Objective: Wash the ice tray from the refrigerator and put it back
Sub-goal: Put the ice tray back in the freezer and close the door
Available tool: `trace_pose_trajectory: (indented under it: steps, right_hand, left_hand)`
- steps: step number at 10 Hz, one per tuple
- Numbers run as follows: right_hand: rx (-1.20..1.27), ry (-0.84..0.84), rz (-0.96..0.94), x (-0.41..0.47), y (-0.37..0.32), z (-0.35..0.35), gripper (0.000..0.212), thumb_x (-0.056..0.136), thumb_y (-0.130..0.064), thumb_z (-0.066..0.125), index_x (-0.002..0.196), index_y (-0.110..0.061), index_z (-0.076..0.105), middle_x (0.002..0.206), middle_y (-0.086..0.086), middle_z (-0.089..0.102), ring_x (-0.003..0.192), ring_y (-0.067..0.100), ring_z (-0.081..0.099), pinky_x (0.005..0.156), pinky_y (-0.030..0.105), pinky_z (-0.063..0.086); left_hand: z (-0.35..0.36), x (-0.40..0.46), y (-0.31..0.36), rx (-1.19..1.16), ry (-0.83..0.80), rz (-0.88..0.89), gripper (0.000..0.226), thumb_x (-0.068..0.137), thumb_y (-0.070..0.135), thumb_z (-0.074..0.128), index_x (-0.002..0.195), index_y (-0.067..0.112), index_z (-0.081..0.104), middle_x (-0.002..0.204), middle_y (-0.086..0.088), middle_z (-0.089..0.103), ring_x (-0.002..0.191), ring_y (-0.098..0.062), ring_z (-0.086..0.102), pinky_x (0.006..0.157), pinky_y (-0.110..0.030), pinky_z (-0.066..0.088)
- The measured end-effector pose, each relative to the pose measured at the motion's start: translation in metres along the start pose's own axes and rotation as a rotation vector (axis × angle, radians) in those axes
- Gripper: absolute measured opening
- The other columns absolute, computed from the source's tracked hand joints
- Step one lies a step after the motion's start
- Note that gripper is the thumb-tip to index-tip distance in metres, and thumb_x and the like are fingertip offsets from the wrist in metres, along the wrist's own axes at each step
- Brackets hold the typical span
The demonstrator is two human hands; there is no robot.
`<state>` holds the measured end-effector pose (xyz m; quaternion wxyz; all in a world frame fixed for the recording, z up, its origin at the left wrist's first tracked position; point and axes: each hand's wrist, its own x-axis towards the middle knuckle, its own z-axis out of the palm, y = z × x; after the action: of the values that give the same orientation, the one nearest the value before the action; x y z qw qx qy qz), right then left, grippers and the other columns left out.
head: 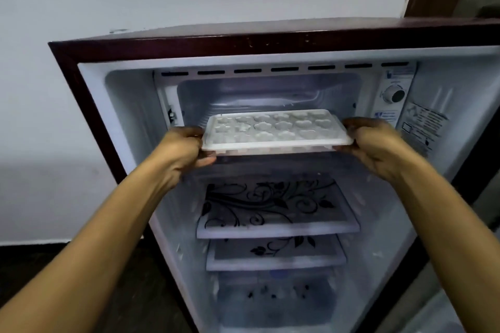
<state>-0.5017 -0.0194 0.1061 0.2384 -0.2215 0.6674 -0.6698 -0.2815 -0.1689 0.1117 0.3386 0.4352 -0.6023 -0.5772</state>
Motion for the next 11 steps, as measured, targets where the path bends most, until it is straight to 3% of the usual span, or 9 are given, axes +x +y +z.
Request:
trace_pose_trajectory:
  steps: [1,2,3,4,6,8,9,10,11]
  right_hand:
    - [0.01,-0.006,0.048,0.033,0.005,0.015,0.018,0.094,0.008,0.043,0.098,0.001,0.059,0.086,0.009,0.06,0.074,0.021,0.06,0.051,0.026,0.058]
    - [-0.055,-0.058,0.026,0.061,0.014,0.027,0.015,0.094,0.006,0.049,0.095,-0.002,0.062,0.087,0.006,0.062,0.075,0.018,0.061,0.049,0.023,0.057]
    - [-0.061,-0.071,0.005,0.088,0.022,0.037,0.024,0.099,0.001,0.039,0.111,-0.005,0.059,0.111,0.008,0.061,0.088,0.018,0.061,0.05,0.022,0.057]
    - [-0.059,-0.051,0.016,0.11,0.027,0.042,0.029,0.101,-0.002,0.033,0.122,-0.005,0.053,0.122,0.007,0.058,0.082,0.014,0.062,0.056,0.023,0.057]
    - [-0.114,-0.029,0.088,0.137,0.025,0.045,0.02,0.099,-0.009,0.043,0.114,-0.004,0.057,0.12,0.01,0.059,0.073,0.017,0.061,0.086,0.037,0.055]
    - [-0.116,-0.001,0.116,0.145,0.027,0.045,0.025,0.099,-0.007,0.043,0.12,0.003,0.054,0.121,0.013,0.057,0.071,0.018,0.06,0.083,0.034,0.055]
    - [-0.176,0.041,0.124,0.145,0.026,0.046,0.027,0.098,-0.006,0.045,0.121,0.006,0.053,0.109,0.015,0.06,0.071,0.021,0.061,0.093,0.038,0.052]
    - [-0.321,0.065,0.043,0.134,0.026,0.046,0.032,0.096,-0.001,0.043,0.125,0.01,0.048,0.116,0.023,0.058,0.101,0.033,0.062,0.09,0.035,0.053]
    - [-0.536,0.114,-0.101,0.112,0.03,0.048,0.031,0.093,0.0,0.043,0.121,0.007,0.053,0.123,0.022,0.055,0.101,0.032,0.059,0.076,0.026,0.054]
  left_hand:
    - [0.009,0.032,0.002,0.023,0.026,0.018,0.027,0.095,-0.01,0.035,0.094,0.008,0.054,0.096,-0.008,0.061,0.058,-0.019,0.063,0.042,-0.021,0.052]
    - [0.017,0.058,0.003,-0.005,0.02,0.035,0.019,0.095,-0.006,0.041,0.1,0.006,0.055,0.104,-0.012,0.058,0.078,-0.028,0.062,0.041,-0.027,0.055]
    - [0.024,0.084,0.001,-0.013,0.021,0.046,0.02,0.096,0.0,0.043,0.084,0.008,0.056,0.091,-0.008,0.057,0.079,-0.027,0.059,0.042,-0.031,0.056]
    - [0.029,0.102,-0.001,0.039,0.031,0.054,0.024,0.097,-0.002,0.043,0.078,0.01,0.053,0.08,-0.007,0.054,0.066,-0.02,0.055,0.033,-0.02,0.047]
    - [0.04,0.123,-0.011,0.078,0.03,0.078,0.032,0.098,-0.001,0.039,0.07,0.012,0.048,0.07,-0.004,0.048,0.059,-0.016,0.047,0.034,-0.019,0.046]
    - [0.036,0.145,-0.026,0.088,0.06,0.108,0.038,0.099,0.004,0.04,0.062,0.011,0.043,0.031,0.005,0.047,0.061,-0.018,0.041,0.064,-0.028,0.039]
    - [0.038,0.141,-0.025,0.136,0.122,0.131,0.039,0.096,-0.009,0.038,0.061,0.009,0.041,0.06,-0.009,0.047,0.061,-0.025,0.044,0.034,-0.023,0.042]
    - [0.029,0.139,-0.033,0.318,0.122,0.204,0.022,0.091,-0.006,0.047,0.073,0.007,0.048,0.077,-0.014,0.058,0.071,-0.03,0.058,0.058,-0.029,0.056]
    - [0.026,0.132,-0.035,0.431,0.158,0.258,0.012,0.085,-0.001,0.055,0.097,0.0,0.056,0.103,-0.028,0.065,0.097,-0.042,0.063,0.089,-0.049,0.051]
